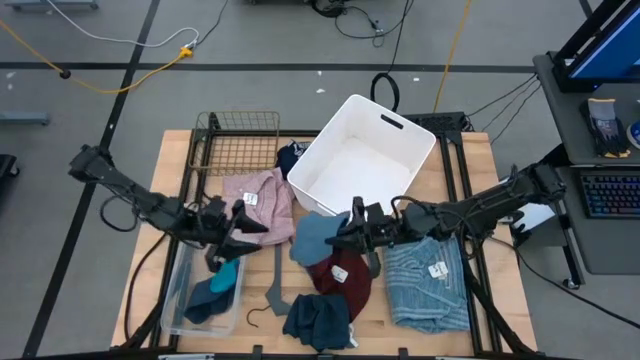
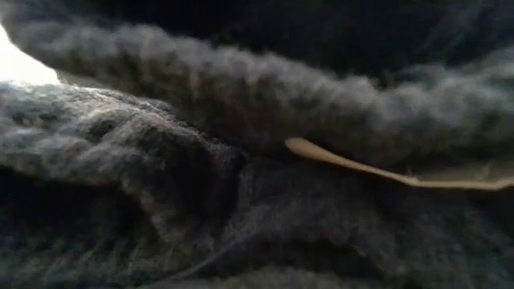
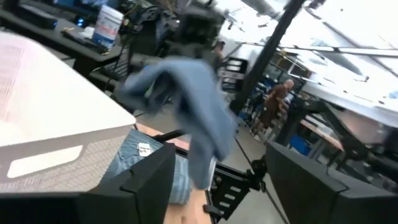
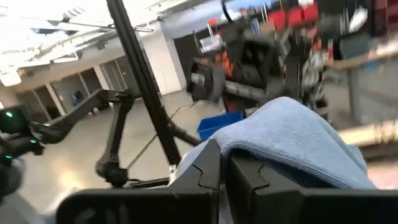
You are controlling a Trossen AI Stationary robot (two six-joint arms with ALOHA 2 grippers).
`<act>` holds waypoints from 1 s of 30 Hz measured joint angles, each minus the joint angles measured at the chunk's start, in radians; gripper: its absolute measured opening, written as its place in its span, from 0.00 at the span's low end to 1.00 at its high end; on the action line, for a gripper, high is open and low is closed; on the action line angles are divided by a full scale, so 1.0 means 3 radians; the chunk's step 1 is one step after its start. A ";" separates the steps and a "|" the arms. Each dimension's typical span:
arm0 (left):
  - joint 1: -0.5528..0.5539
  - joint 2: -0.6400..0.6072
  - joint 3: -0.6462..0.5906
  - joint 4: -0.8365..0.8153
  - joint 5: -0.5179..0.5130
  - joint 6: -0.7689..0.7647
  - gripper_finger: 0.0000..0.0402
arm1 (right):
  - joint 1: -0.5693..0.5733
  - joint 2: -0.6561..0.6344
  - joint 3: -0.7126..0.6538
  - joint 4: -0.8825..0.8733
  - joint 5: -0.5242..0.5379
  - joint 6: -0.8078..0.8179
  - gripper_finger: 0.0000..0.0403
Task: Pick & Place Cloths
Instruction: Put the blue sock into the transparent bin
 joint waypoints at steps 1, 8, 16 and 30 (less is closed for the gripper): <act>0.0029 0.0059 0.0000 0.0051 0.0001 -0.0036 0.66 | 0.0000 -0.0001 0.0034 -0.0016 0.0026 -0.0125 0.00; 0.0166 0.0435 0.0147 0.0184 0.0071 -0.0174 0.71 | 0.0000 -0.0001 0.0122 -0.0074 0.0180 -0.0674 0.00; 0.0315 0.0805 0.0460 0.0182 0.0151 -0.0138 0.71 | 0.0003 0.0001 0.0122 -0.0202 0.0169 -0.0719 0.00; 0.0465 0.1332 0.0853 0.0190 0.0453 -0.0150 0.72 | 0.0005 -0.0001 0.0122 -0.0344 0.0155 -0.0720 0.00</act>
